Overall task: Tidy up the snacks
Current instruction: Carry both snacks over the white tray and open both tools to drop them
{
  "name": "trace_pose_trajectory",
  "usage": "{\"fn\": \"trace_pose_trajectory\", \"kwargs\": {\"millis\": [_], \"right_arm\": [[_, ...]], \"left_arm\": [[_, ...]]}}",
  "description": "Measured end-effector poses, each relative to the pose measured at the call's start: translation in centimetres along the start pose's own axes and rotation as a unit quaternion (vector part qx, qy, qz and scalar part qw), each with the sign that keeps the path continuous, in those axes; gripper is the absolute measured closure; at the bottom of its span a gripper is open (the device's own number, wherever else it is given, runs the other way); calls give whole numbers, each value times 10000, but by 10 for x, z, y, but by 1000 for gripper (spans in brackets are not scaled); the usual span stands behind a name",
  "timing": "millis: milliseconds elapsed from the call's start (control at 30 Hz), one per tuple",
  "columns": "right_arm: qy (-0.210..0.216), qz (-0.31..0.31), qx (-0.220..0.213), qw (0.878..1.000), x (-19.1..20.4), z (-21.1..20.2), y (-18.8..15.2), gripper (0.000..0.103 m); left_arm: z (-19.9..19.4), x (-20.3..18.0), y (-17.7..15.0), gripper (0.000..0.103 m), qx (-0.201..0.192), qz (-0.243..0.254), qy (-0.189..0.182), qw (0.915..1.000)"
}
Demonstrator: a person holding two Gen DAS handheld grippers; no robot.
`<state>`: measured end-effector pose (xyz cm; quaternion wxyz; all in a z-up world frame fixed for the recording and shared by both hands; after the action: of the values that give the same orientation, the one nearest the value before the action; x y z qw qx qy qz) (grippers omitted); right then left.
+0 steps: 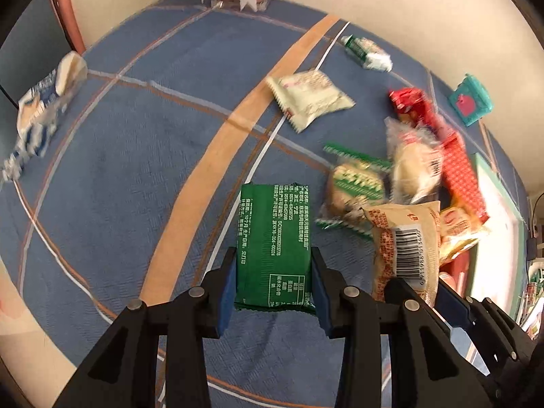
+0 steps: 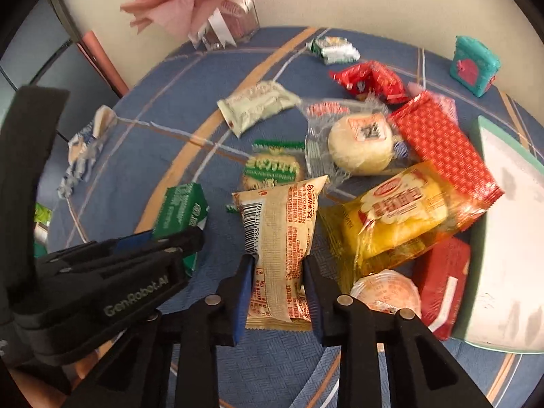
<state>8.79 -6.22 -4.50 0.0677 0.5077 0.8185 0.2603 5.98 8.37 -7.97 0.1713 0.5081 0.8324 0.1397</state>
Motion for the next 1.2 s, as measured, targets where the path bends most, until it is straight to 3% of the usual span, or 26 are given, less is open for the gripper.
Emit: {"fn": "trace_pose_trajectory", "kwargs": {"millis": [233, 333, 400, 600, 800, 967, 1200], "right_arm": [[58, 426, -403, 9983, -26, -53, 14, 72], [-23, 734, -465, 9962, -55, -74, 14, 72], [-300, 949, -496, 9938, -88, -86, 12, 72], [-1248, 1823, -643, 9732, -205, -120, -2, 72], [-1788, 2570, -853, 9459, -290, -133, -13, 72], [-1891, 2703, -961, 9391, -323, -122, -9, 72], [-1982, 2856, -870, 9336, -350, -109, -16, 72]], "left_arm": [[-49, -15, 26, 62, -456, 295, -275, 9981], [-60, -46, 29, 62, -480, 615, -526, 9956], [-62, -73, 26, 62, -452, 807, -682, 9934], [-53, -158, 9, 62, -302, 1531, -1088, 9817], [-36, -259, -8, 62, -338, 2070, -1279, 9694], [-11, -324, -14, 62, -410, 2382, -1299, 9616], [12, -348, -16, 62, -425, 2429, -1170, 9620]]}}
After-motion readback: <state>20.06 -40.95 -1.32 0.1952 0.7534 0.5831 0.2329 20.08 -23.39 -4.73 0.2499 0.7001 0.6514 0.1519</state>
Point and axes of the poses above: each gripper's, at about its wrist camera, not at the fingertips, and z roughly the way its jaws point, x to its left, y to its top, the point moved 9 cm from there along z, roughly the way its jaws point, and after that the axes turned 4 degrees about -x, right-handed, at the moved point
